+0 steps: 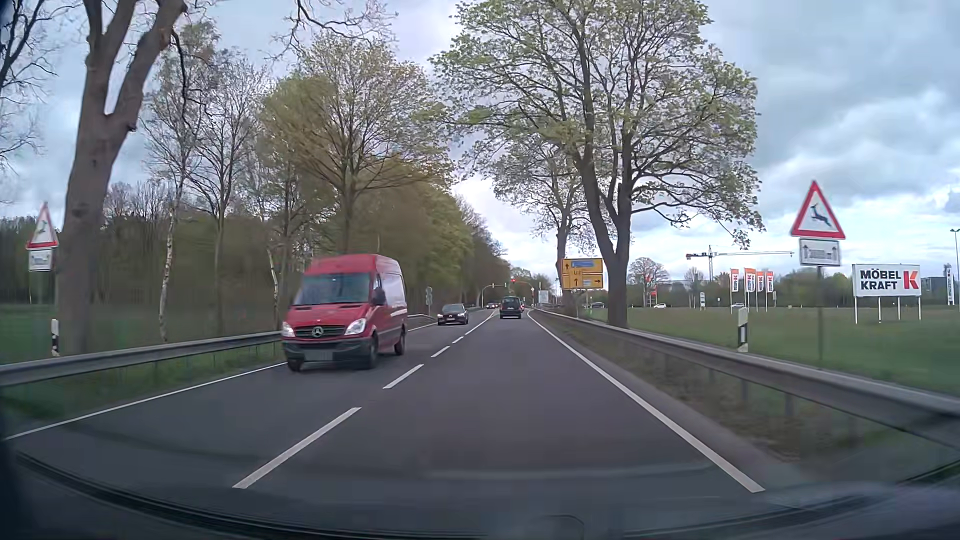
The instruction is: Follow the waypoints while adhering to traffic rules and regulations
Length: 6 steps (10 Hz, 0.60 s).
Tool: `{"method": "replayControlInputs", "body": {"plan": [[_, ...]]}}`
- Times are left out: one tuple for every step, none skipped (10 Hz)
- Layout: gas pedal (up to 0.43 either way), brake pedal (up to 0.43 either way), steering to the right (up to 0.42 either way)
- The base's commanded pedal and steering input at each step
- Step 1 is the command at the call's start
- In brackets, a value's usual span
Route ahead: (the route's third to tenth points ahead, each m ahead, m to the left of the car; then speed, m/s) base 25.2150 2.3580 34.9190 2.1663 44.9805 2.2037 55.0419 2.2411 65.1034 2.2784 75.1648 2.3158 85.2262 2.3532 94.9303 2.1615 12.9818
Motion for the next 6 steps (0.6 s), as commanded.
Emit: {"method": "replayControlInputs", "body": {"plan": [[0.079, 0.0, -0.001], [0.079, 0.0, -0.001], [0.087, 0.0, -0.001], [0.087, 0.0, -0.001], [0.098, 0.0, -0.001], [0.098, 0.0, -0.001]]}}
